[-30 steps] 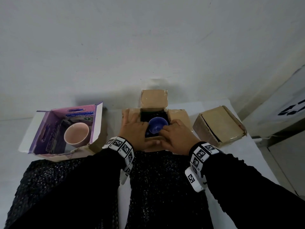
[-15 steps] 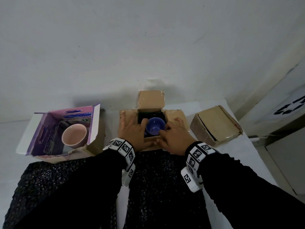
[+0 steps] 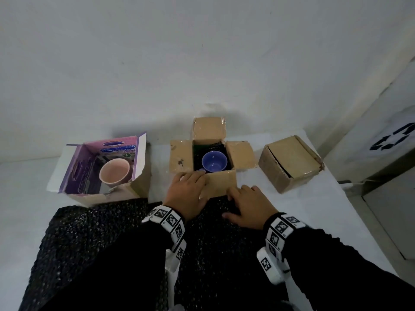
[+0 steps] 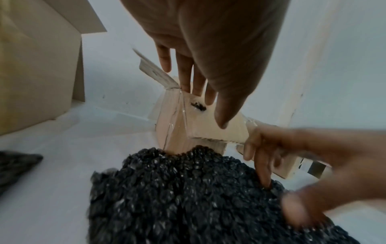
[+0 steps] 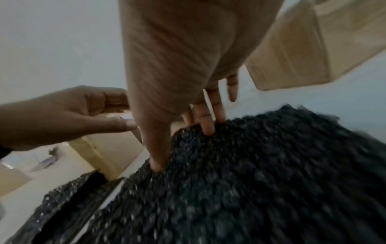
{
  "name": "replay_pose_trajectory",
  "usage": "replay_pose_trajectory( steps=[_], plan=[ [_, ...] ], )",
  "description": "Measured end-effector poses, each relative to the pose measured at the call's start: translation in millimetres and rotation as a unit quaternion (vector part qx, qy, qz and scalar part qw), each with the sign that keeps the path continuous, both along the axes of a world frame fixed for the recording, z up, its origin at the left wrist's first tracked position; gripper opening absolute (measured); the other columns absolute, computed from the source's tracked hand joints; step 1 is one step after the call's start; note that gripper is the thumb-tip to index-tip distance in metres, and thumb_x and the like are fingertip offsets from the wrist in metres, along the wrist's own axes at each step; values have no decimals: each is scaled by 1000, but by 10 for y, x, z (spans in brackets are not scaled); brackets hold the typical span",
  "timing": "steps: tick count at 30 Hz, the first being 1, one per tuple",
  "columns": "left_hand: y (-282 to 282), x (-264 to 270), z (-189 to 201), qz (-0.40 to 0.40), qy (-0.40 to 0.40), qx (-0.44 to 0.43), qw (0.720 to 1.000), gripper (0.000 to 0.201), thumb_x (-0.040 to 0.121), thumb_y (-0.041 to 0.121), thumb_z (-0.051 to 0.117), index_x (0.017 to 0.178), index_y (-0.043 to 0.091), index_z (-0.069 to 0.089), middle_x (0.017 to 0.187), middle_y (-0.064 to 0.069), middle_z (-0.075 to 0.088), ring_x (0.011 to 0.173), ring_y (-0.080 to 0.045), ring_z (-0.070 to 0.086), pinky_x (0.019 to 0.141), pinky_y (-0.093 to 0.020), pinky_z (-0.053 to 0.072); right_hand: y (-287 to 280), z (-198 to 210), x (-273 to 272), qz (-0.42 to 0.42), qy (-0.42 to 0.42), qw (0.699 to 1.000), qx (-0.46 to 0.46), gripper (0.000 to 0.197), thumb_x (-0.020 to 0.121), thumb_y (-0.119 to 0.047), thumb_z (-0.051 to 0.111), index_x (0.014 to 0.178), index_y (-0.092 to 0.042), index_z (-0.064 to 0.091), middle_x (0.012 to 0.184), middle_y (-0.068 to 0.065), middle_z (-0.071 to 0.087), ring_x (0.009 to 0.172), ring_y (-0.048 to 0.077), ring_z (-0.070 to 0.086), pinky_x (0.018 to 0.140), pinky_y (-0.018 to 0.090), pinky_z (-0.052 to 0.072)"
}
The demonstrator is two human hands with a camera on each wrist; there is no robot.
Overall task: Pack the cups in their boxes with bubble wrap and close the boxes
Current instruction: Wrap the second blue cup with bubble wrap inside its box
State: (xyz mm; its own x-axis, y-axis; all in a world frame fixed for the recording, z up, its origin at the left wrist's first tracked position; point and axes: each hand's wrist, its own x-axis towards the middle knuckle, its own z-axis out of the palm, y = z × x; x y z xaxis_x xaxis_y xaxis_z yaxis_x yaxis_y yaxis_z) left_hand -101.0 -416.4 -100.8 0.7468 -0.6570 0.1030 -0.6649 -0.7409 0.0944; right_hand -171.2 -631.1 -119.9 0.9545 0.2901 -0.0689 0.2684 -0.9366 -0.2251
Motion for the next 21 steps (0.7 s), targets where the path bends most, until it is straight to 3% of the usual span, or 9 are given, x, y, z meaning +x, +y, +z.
replay_pose_trajectory(
  steps=[2,6,8,10,14,16,18,19,21],
  plan=[
    [63,-89,-27,2,13,2,1000,54,78,49,61,125,23,55,145,1,45,132,-19,44,109,-43,30,-9,-145,-195,-40,102,992,-62,67,73,-73,54,118,-24,44,114,-1,56,107,24,50,86,42,34],
    [117,-311,-51,21,11,-36,999,60,81,66,43,124,25,54,141,3,47,130,-20,43,106,-41,33,30,-229,-406,-85,91,991,-54,30,84,-51,60,103,-29,53,113,-6,57,113,21,48,94,40,30],
    [108,-436,-27,58,29,-82,994,73,81,77,30,128,26,52,136,6,51,125,-18,46,103,-39,34,30,-186,-424,-125,70,990,15,20,81,-46,63,91,-31,54,103,-8,54,106,17,48,89,37,30],
    [88,-545,-12,93,68,-117,986,85,77,86,21,134,27,45,138,8,50,125,-16,45,105,-40,33,15,-66,-431,-159,56,974,153,22,78,-39,70,79,-32,49,92,-8,48,92,14,50,79,33,34],
    [35,-673,1,101,161,-114,975,107,59,95,39,144,32,21,137,6,49,126,-16,45,109,-43,26,66,238,-401,-217,-7,899,380,36,80,-17,73,66,-22,41,72,-3,46,68,9,47,65,28,37],
    [22,-689,3,95,182,-80,975,100,61,85,53,140,29,31,124,4,59,119,-19,52,105,-40,30,90,373,-367,-257,-30,859,442,33,80,-12,70,67,-18,41,71,4,52,68,11,48,67,30,39],
    [14,-691,13,81,220,-114,965,61,75,58,62,122,20,55,107,-2,66,106,-24,60,89,-31,42,84,488,-357,-288,-43,814,503,22,79,-5,65,80,-19,48,91,9,61,79,12,55,79,35,46],
    [6,-703,49,79,257,-158,950,39,84,41,63,113,16,59,103,-4,66,101,-24,61,80,-26,41,65,550,-366,-286,-48,798,528,28,80,2,61,93,-21,51,103,6,61,89,8,57,87,33,47],
    [-12,-728,173,78,316,-223,919,20,94,20,55,113,14,59,102,-4,63,97,-19,58,75,-23,37,8,663,-385,-235,-68,810,534,58,79,13,51,124,-23,51,123,-4,57,112,0,53,99,24,44]
  ],
)
